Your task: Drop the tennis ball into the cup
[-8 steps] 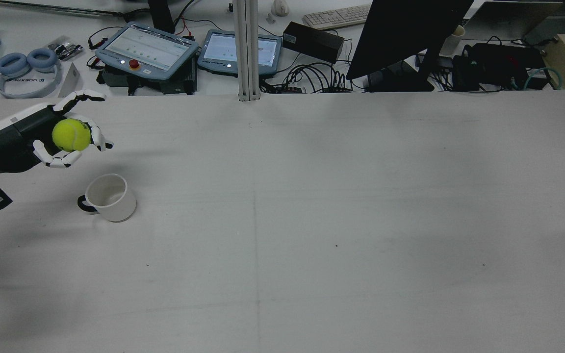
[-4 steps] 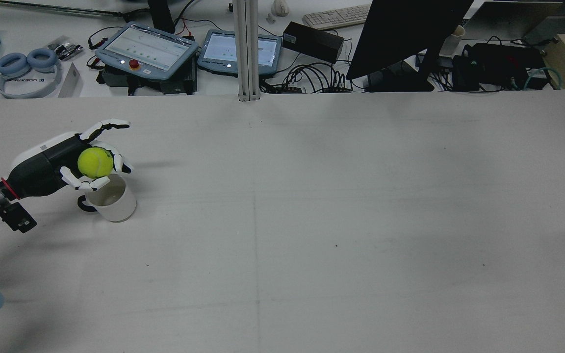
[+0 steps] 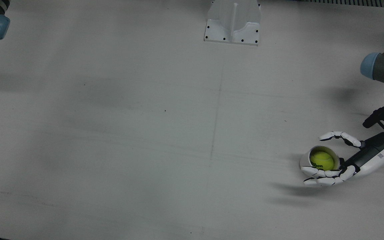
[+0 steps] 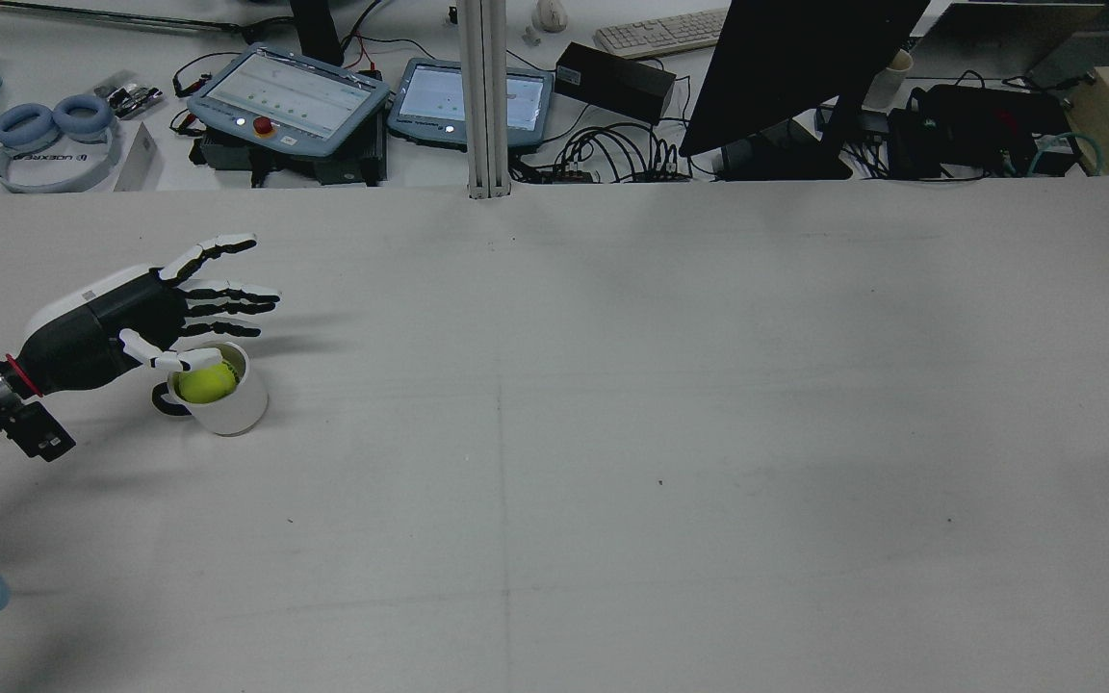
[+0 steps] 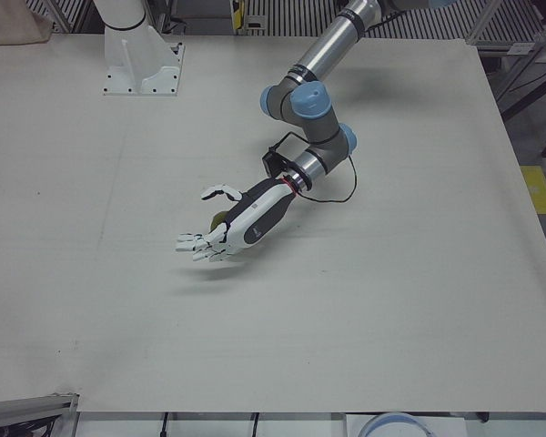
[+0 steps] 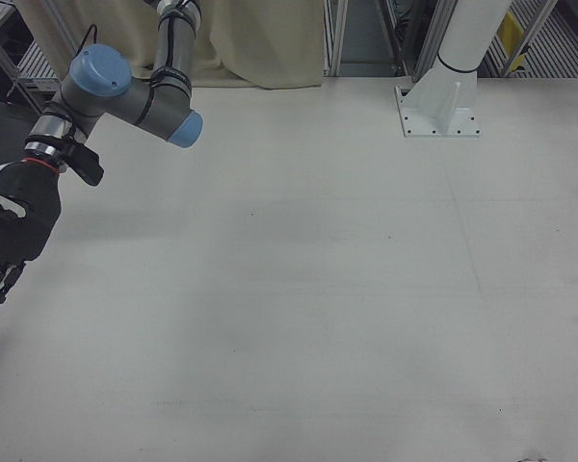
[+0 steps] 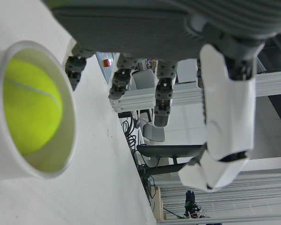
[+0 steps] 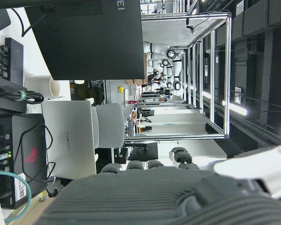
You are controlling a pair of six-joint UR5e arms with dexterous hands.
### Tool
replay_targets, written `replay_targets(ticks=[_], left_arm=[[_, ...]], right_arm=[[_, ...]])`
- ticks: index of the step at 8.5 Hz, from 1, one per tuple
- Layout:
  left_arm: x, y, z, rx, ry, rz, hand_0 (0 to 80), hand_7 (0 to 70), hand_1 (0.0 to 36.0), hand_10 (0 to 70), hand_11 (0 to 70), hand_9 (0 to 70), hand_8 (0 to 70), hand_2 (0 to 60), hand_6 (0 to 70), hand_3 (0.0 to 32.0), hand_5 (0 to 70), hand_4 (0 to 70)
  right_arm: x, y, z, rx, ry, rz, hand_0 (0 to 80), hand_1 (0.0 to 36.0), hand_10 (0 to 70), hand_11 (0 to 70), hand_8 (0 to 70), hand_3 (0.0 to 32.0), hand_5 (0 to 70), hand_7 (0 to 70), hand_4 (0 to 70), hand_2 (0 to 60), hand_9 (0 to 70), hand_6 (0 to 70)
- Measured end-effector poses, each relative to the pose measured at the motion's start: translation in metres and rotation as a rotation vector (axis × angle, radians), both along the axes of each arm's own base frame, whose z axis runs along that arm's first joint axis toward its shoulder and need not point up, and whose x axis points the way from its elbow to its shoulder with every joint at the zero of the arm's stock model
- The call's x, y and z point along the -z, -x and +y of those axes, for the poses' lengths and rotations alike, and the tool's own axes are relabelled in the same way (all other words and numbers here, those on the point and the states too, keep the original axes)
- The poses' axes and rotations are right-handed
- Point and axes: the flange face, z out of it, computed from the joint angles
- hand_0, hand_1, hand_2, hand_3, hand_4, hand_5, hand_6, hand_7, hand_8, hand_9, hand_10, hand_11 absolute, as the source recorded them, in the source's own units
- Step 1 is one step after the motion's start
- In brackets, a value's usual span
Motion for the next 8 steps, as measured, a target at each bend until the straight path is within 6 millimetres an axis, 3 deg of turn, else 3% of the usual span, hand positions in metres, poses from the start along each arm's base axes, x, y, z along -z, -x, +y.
replay_targets(ticks=[1, 2, 3, 4, 5, 6, 7, 8], left_arm=[[-0.001, 0.002, 0.000, 0.001, 0.001, 0.001, 59.4, 11.9, 29.5, 9.2, 15.9, 5.6, 22.0, 35.4, 41.1, 32.0, 20.0, 0.0], [0.001, 0.006, -0.002, 0.003, 0.006, 0.013, 60.2, 10.8, 29.8, 9.4, 16.2, 5.5, 23.3, 37.6, 49.0, 32.0, 21.6, 0.0], [0.003, 0.023, -0.011, 0.021, 0.022, 0.037, 61.1, 13.6, 31.4, 9.8, 16.8, 6.0, 21.2, 37.6, 37.6, 32.0, 19.6, 0.0], [0.006, 0.060, -0.029, 0.074, 0.039, 0.055, 61.8, 13.6, 32.0, 10.5, 18.0, 6.1, 21.7, 39.5, 41.6, 32.0, 20.4, 0.0], [0.006, 0.110, -0.047, 0.152, 0.058, 0.059, 63.2, 12.7, 33.0, 11.5, 19.5, 6.0, 22.7, 43.2, 49.6, 32.0, 22.1, 0.0], [0.004, 0.166, -0.062, 0.242, 0.082, 0.052, 67.7, 14.1, 34.9, 12.1, 20.5, 6.8, 22.9, 44.9, 50.0, 31.6, 22.6, 0.3], [0.003, 0.214, -0.070, 0.319, 0.104, 0.043, 71.8, 17.0, 35.6, 12.2, 20.7, 7.7, 21.7, 44.4, 42.9, 29.4, 21.4, 2.6], [0.002, 0.255, -0.077, 0.380, 0.125, 0.032, 72.0, 21.3, 36.0, 12.7, 21.4, 8.7, 18.6, 42.4, 27.6, 27.8, 18.0, 4.7]], right_arm=[[0.000, 0.000, 0.000, 0.000, 0.000, 0.000, 0.0, 0.0, 0.0, 0.0, 0.0, 0.0, 0.0, 0.0, 0.0, 0.0, 0.0, 0.0], [0.000, 0.000, 0.000, 0.000, 0.000, 0.000, 0.0, 0.0, 0.0, 0.0, 0.0, 0.0, 0.0, 0.0, 0.0, 0.0, 0.0, 0.0], [0.000, 0.000, 0.000, 0.000, 0.000, 0.000, 0.0, 0.0, 0.0, 0.0, 0.0, 0.0, 0.0, 0.0, 0.0, 0.0, 0.0, 0.0], [0.000, 0.000, 0.000, 0.000, 0.000, 0.000, 0.0, 0.0, 0.0, 0.0, 0.0, 0.0, 0.0, 0.0, 0.0, 0.0, 0.0, 0.0], [0.000, 0.000, 0.000, 0.000, 0.000, 0.000, 0.0, 0.0, 0.0, 0.0, 0.0, 0.0, 0.0, 0.0, 0.0, 0.0, 0.0, 0.0], [0.000, 0.000, 0.000, 0.000, 0.000, 0.000, 0.0, 0.0, 0.0, 0.0, 0.0, 0.0, 0.0, 0.0, 0.0, 0.0, 0.0, 0.0], [0.000, 0.000, 0.000, 0.000, 0.000, 0.000, 0.0, 0.0, 0.0, 0.0, 0.0, 0.0, 0.0, 0.0, 0.0, 0.0, 0.0, 0.0], [0.000, 0.000, 0.000, 0.000, 0.000, 0.000, 0.0, 0.0, 0.0, 0.0, 0.0, 0.0, 0.0, 0.0, 0.0, 0.0, 0.0, 0.0]])
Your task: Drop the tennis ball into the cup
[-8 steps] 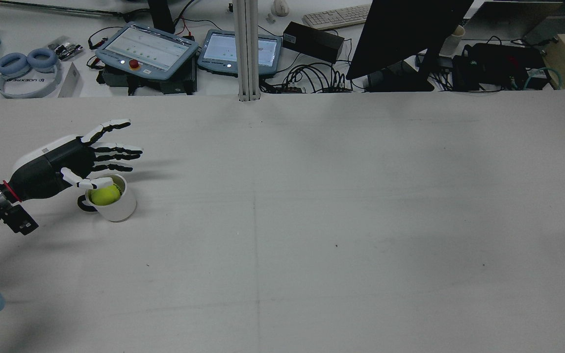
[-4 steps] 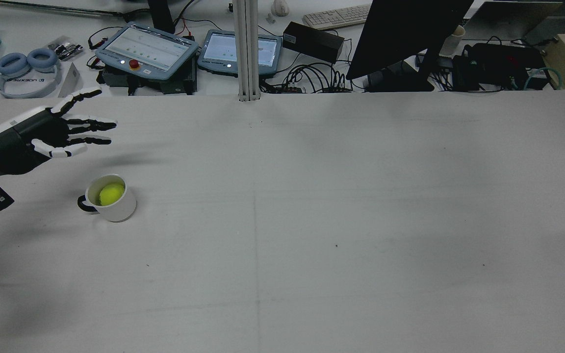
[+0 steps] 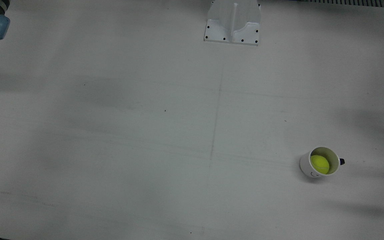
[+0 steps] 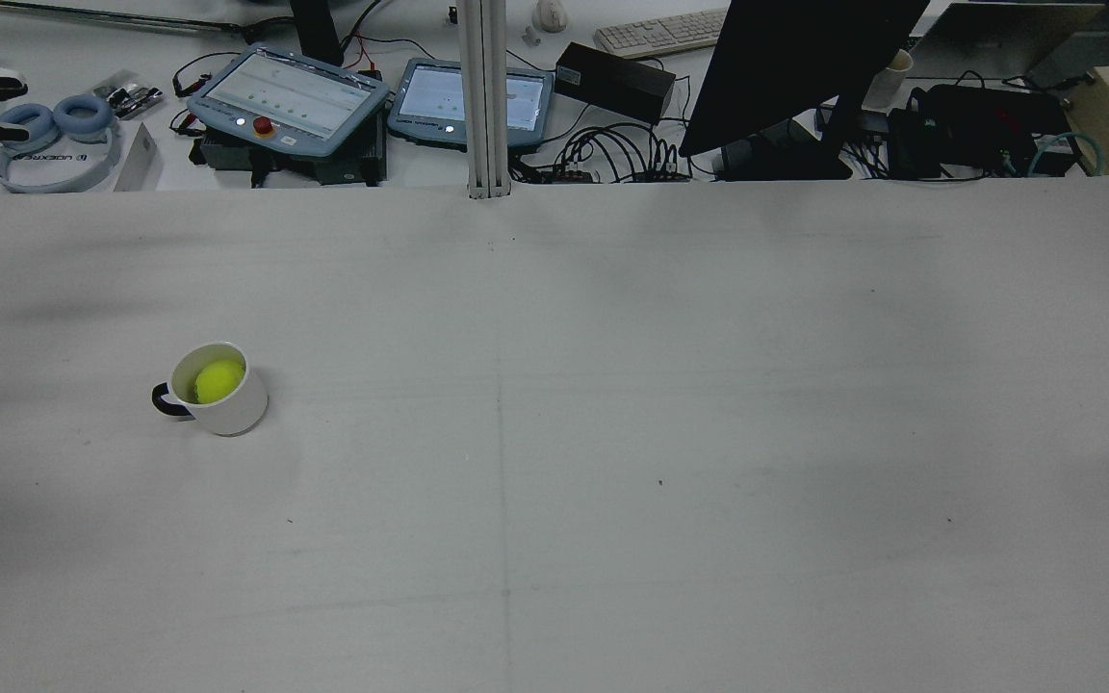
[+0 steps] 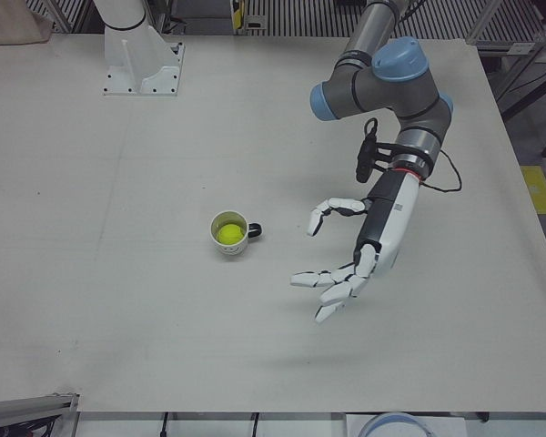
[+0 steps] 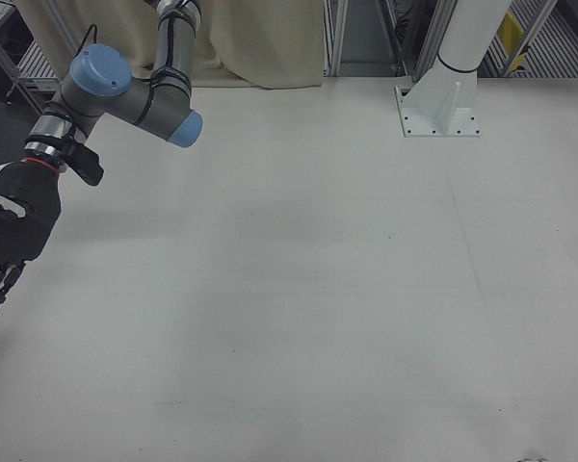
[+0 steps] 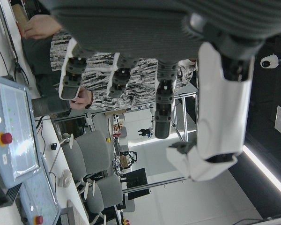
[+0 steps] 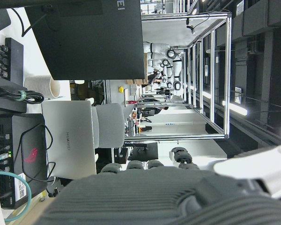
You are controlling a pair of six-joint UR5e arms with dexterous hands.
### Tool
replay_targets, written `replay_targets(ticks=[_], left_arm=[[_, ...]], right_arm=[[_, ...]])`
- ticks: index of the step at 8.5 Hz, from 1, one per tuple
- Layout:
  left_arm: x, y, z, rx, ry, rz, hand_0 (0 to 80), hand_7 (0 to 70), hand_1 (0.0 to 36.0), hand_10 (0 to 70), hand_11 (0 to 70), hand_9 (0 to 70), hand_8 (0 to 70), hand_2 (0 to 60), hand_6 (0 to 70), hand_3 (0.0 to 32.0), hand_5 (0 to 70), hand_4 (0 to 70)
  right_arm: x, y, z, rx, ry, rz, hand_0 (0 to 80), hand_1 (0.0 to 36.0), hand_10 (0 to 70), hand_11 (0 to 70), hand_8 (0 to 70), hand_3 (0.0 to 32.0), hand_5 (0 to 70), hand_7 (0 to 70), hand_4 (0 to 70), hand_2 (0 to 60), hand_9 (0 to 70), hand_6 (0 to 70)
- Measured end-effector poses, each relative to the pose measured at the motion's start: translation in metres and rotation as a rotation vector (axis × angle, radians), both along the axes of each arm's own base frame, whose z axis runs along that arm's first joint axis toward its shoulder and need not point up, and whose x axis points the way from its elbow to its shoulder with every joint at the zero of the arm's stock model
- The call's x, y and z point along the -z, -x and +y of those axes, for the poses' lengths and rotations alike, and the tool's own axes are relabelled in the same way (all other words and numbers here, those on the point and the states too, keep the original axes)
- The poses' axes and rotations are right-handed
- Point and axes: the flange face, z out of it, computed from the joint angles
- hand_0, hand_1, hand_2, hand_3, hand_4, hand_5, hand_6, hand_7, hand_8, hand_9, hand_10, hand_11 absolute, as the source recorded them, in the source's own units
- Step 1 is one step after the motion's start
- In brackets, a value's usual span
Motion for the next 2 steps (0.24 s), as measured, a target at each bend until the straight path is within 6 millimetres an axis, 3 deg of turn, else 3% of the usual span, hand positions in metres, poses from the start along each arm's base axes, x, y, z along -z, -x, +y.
replay_targets(ticks=[1, 2], left_arm=[[-0.005, 0.028, -0.004, 0.039, 0.025, -0.009, 74.4, 19.1, 36.0, 12.5, 21.2, 8.3, 21.0, 44.2, 39.9, 27.4, 20.6, 5.4], [-0.010, 0.045, -0.006, 0.063, 0.045, -0.015, 78.8, 24.7, 36.0, 12.2, 20.8, 9.5, 15.6, 39.7, 12.8, 26.8, 15.6, 6.2]], right_arm=[[0.000, 0.000, 0.000, 0.000, 0.000, 0.000, 0.0, 0.0, 0.0, 0.0, 0.0, 0.0, 0.0, 0.0, 0.0, 0.0, 0.0, 0.0], [0.000, 0.000, 0.000, 0.000, 0.000, 0.000, 0.0, 0.0, 0.0, 0.0, 0.0, 0.0, 0.0, 0.0, 0.0, 0.0, 0.0, 0.0]])
